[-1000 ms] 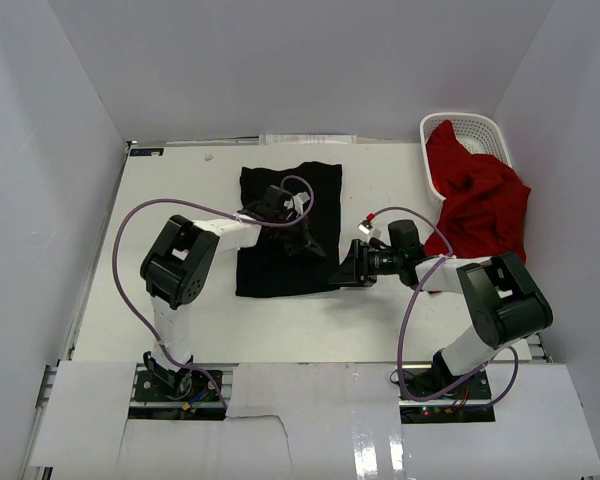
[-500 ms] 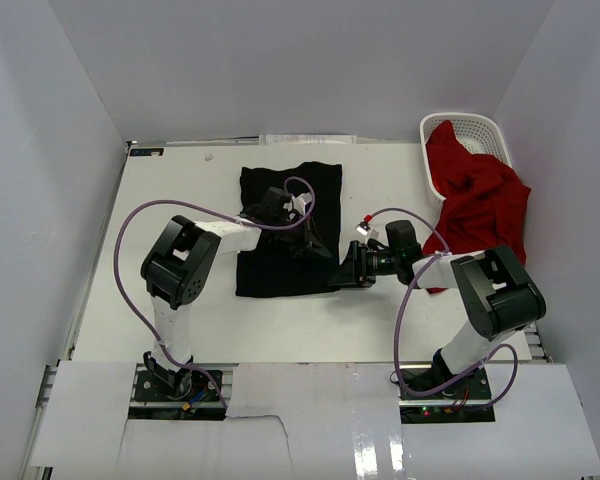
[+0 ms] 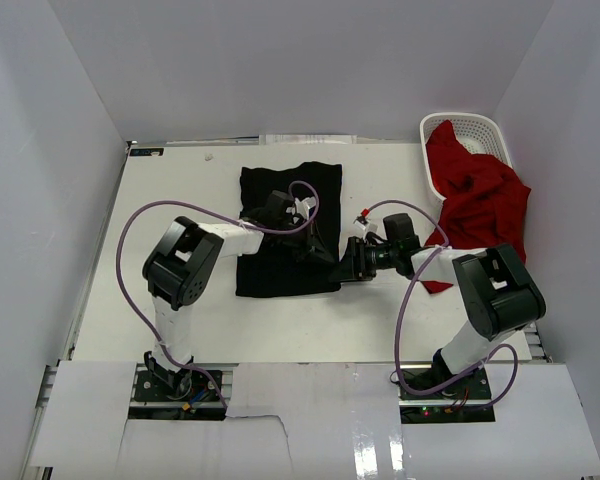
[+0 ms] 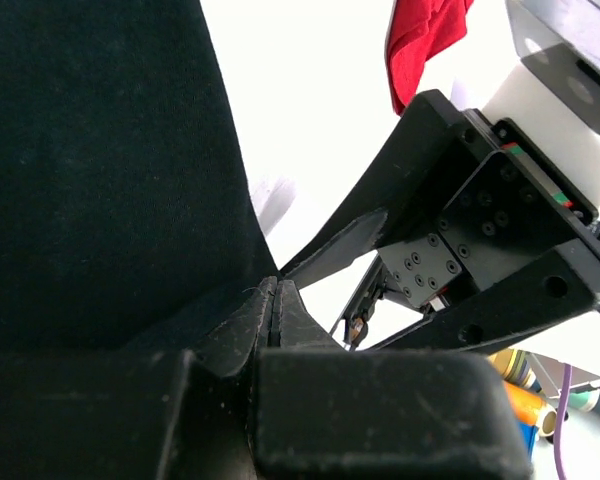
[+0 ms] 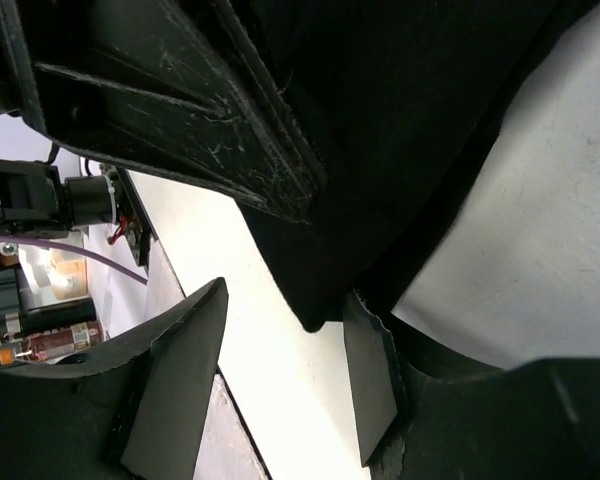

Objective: Fold and stack the t-shirts
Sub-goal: Grab one side of the 2/3 rectangular tshirt with both arms

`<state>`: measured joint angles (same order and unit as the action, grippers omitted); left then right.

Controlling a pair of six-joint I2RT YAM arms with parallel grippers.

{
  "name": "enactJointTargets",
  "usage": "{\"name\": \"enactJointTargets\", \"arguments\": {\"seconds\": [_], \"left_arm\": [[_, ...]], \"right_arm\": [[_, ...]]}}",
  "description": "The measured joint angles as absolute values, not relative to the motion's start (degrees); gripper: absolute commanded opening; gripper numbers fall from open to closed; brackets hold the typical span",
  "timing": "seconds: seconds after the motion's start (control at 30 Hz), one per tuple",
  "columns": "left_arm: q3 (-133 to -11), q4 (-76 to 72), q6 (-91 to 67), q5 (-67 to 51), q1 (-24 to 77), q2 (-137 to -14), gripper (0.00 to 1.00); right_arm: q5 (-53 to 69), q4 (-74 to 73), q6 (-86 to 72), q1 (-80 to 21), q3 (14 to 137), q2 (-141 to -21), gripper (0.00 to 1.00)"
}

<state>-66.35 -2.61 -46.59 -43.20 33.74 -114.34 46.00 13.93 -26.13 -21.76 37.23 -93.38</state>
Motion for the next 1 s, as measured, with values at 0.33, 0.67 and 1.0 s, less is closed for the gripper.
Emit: {"name": "enactJointTargets", "arguments": {"seconds": [0.33, 0.67, 1.0], "left_arm": [[-64.3, -3.3, -46.7, -43.5, 33.9, -115.6, 0.0], [-62.8, -3.1, -47.0, -42.6, 33.8, -117.9, 0.0], [-63.1, -3.2, -47.1, -43.1, 34.1, -118.4, 0.0]], "right_arm": [[48.0, 19.4, -29.7, -21.8, 36.4, -97.8, 0.53], [49.8, 22.4, -31.6, -21.8, 34.3, -97.9, 0.42], [49.4, 15.4, -28.8, -21.8, 32.4, -95.5, 0.41]]}}
